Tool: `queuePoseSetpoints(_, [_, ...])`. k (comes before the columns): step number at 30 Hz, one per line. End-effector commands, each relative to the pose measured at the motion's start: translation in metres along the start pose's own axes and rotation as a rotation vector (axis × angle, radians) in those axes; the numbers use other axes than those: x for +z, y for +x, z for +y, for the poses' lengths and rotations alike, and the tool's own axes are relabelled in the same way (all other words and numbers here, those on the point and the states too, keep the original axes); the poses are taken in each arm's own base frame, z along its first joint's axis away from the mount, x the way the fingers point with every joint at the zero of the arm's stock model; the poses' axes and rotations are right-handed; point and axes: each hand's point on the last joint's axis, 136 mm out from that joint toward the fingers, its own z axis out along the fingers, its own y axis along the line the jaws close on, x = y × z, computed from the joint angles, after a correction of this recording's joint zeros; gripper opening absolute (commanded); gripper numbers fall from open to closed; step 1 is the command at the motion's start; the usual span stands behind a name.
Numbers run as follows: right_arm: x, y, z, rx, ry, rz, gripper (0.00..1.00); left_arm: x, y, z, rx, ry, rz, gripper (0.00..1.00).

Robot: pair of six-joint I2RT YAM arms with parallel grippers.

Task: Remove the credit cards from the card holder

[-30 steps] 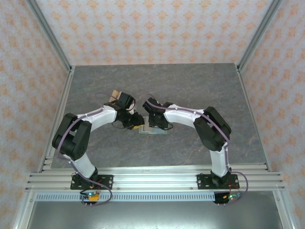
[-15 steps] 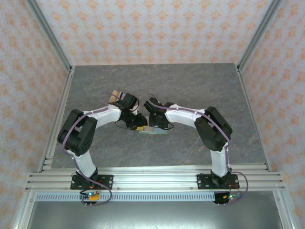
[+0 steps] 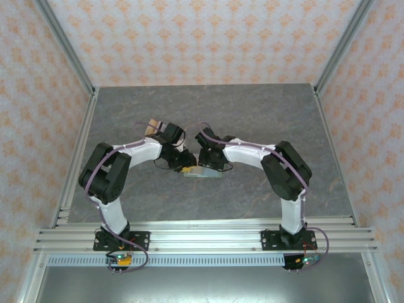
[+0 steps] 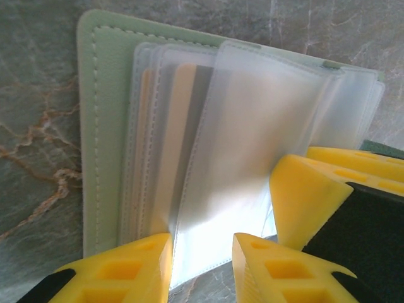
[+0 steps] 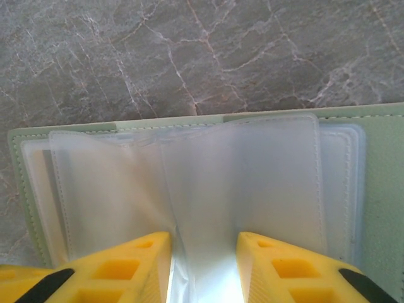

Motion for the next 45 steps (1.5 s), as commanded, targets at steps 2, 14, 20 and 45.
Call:
queuePoseSetpoints(2, [-0.003, 0.002, 0.000, 0.049, -0.067, 0.023, 0.37, 0.001, 0.000, -0.024, 0.035, 0.106, 0.034, 0.32])
queuePoseSetpoints(14, [-0.071, -0.020, -0.004, 0.111, -0.173, -0.120, 0.47, -0.006, -0.001, -0.078, 0.104, 0.309, 0.021, 0.34])
queuePoseSetpoints(20, [-0.091, -0.027, -0.034, 0.148, -0.068, -0.229, 0.46, 0.000, 0.000, -0.101, 0.143, 0.326, 0.022, 0.36])
queuePoseSetpoints(45, [-0.070, -0.011, -0.013, -0.008, 0.012, -0.125, 0.46, -0.043, -0.033, -0.020, 0.021, 0.040, -0.153, 0.42])
